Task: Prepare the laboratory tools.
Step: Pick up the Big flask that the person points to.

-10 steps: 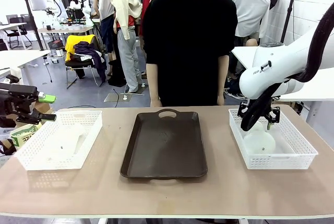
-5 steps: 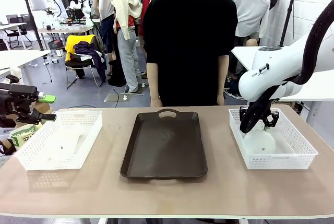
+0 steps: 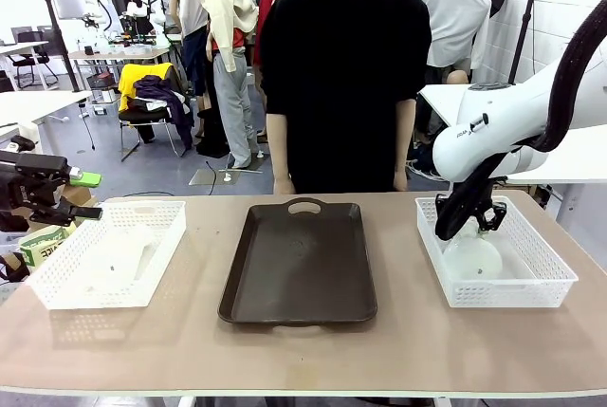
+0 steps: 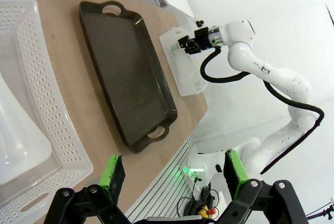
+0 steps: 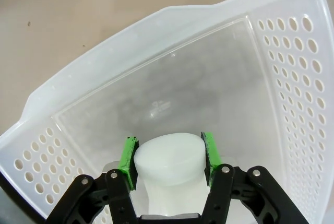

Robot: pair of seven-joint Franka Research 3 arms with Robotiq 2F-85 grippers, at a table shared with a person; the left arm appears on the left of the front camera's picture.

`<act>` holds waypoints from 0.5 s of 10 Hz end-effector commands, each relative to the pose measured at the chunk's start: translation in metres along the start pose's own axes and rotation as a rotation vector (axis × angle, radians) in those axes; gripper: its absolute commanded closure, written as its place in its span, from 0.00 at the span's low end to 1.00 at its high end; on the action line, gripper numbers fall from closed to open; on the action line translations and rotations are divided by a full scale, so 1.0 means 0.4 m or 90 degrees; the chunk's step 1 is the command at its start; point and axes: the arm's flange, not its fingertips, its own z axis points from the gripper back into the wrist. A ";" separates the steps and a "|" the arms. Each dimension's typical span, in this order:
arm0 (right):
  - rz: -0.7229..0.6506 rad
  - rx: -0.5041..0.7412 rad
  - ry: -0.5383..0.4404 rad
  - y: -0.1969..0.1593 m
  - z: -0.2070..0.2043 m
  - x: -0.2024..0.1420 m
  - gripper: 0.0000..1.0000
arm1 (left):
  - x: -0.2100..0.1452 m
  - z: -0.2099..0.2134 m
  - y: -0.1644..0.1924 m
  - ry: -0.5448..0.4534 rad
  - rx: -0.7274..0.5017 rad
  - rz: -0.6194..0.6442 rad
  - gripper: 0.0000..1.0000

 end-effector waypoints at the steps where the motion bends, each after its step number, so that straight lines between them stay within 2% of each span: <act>1: -0.012 -0.007 0.008 0.002 0.008 0.002 1.00 | 0.002 0.003 -0.003 -0.007 -0.012 -0.002 0.00; 5: -0.002 -0.002 0.002 -0.004 0.001 0.001 1.00 | 0.002 0.003 -0.003 -0.007 -0.012 -0.002 0.00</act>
